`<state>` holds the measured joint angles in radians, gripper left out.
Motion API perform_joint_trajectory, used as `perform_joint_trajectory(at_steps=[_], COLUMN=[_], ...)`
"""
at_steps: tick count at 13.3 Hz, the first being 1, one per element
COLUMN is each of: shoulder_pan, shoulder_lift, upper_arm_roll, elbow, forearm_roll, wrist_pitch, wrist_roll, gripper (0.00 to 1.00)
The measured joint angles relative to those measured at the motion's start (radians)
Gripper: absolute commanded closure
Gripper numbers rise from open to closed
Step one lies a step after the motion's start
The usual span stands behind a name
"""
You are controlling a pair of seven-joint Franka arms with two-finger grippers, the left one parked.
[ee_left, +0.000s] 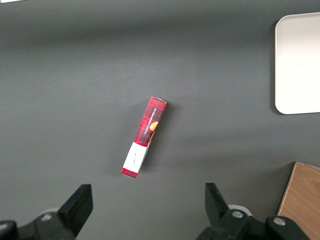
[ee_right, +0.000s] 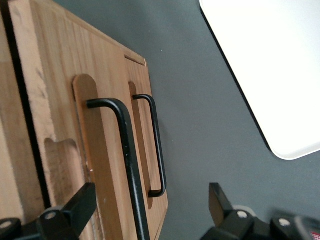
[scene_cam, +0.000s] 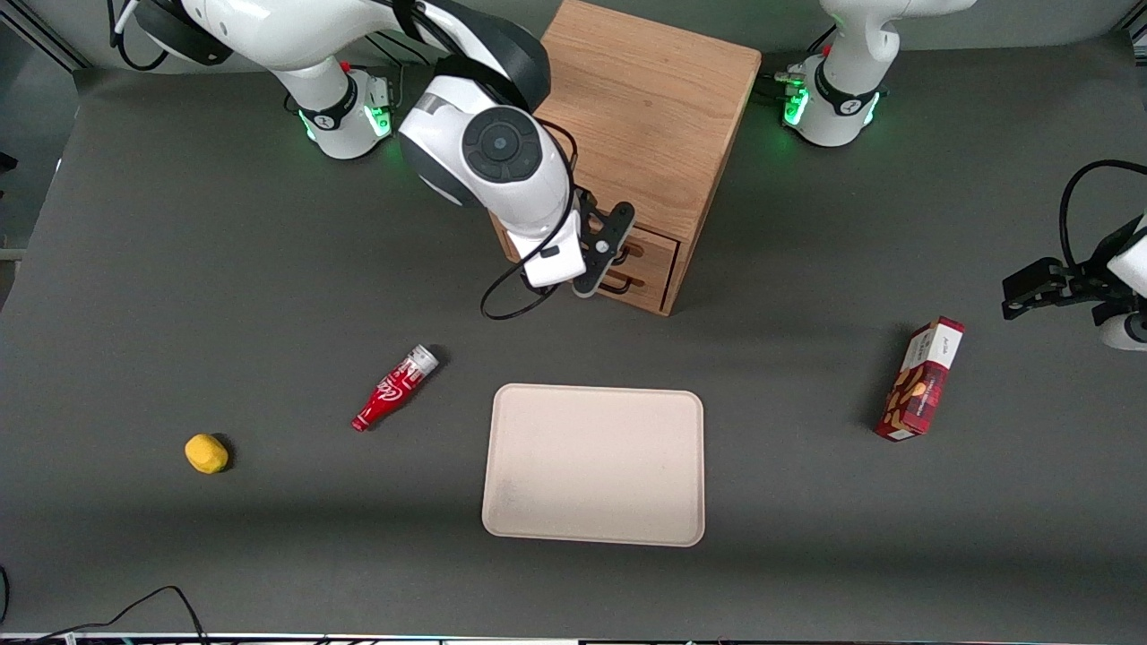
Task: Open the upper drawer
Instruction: 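Hook the right gripper onto the upper drawer's black bar handle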
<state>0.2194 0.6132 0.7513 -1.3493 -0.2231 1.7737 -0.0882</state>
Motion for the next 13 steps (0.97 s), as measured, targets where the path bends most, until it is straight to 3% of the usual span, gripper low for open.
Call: perform_joint_trajectory(at_steps=[7, 13], shoulder_pan=[-0.013, -0.031], shoulder_lift=[0.01, 0.029], upper_arm_roll=[-0.008, -0.014], elbow=[-0.029, -0.039], forearm_roll=[-0.058, -0.063], wrist_pitch=[0.036, 0.071], wrist_roll=[-0.055, -0.093], gripper=[0.0, 0.0])
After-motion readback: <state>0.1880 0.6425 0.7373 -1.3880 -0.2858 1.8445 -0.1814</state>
